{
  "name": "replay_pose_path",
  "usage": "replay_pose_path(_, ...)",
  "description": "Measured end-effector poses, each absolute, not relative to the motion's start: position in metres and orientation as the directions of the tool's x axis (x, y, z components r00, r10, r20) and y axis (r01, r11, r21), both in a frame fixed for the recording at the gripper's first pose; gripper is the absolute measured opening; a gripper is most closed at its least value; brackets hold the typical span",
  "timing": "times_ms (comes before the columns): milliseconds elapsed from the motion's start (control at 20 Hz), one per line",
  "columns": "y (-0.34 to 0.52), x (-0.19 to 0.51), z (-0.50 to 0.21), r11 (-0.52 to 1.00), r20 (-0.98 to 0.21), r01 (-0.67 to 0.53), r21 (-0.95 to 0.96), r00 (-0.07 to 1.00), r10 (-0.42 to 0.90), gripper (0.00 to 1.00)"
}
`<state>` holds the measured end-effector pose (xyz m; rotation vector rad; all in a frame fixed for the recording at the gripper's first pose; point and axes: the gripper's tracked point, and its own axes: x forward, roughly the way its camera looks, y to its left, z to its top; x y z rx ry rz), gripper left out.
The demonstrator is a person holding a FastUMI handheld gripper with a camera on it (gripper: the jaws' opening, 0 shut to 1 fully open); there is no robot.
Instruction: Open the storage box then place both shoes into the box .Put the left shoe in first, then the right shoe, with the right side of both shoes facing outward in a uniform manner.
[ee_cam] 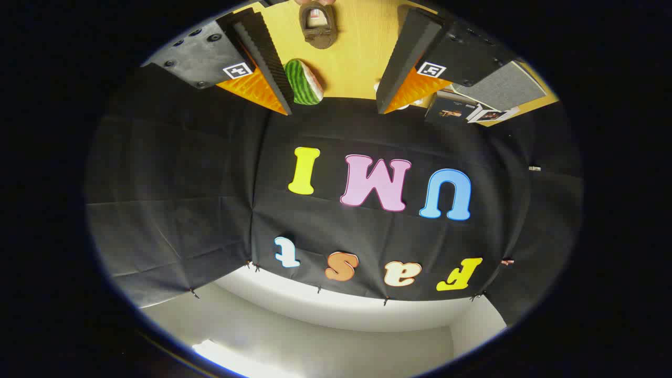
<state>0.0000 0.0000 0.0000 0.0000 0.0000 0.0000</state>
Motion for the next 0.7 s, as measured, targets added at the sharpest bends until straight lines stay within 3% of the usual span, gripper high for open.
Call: replay_pose_path(700,0.018,0.008,-0.027,0.999,-0.089,-0.012,0.035,0.996,0.015,0.97)
